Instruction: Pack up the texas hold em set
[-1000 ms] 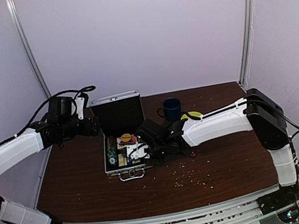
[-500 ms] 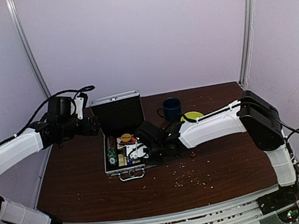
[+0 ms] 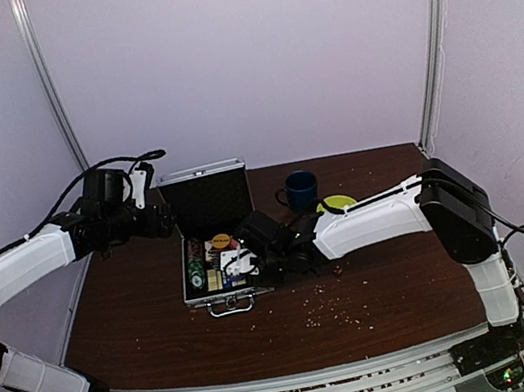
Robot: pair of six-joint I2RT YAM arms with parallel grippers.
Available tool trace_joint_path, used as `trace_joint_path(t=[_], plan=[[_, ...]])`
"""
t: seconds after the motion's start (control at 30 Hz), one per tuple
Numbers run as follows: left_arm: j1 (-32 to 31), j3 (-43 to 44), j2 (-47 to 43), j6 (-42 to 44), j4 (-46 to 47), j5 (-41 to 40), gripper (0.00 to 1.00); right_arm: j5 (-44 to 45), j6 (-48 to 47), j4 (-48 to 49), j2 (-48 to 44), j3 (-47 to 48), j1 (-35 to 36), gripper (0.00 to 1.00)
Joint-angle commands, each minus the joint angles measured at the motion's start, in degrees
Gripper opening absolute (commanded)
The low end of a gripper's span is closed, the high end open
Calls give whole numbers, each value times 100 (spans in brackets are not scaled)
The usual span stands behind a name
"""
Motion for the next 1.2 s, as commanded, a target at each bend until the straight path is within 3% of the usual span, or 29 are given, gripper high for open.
trace_joint_path(t=[0.0, 0.4, 0.73, 0.9, 1.17], plan=[[61, -27, -59, -42, 178, 120, 89, -12, 120, -52, 0, 168, 13, 54], [67, -17, -8, -35, 169, 214, 89, -1165, 1032, -983, -710, 524, -510, 54], [78, -18, 10, -33, 169, 227, 89, -2106, 1002, -1780, -1345, -220, -1364, 48], [95, 3, 37, -16, 160, 243, 89, -2162, 931, -2149, -1611, -711, -1687, 42], [141, 11, 88, -8, 161, 263, 89, -2102, 923, -2538, -1620, -1174, -1789, 42]])
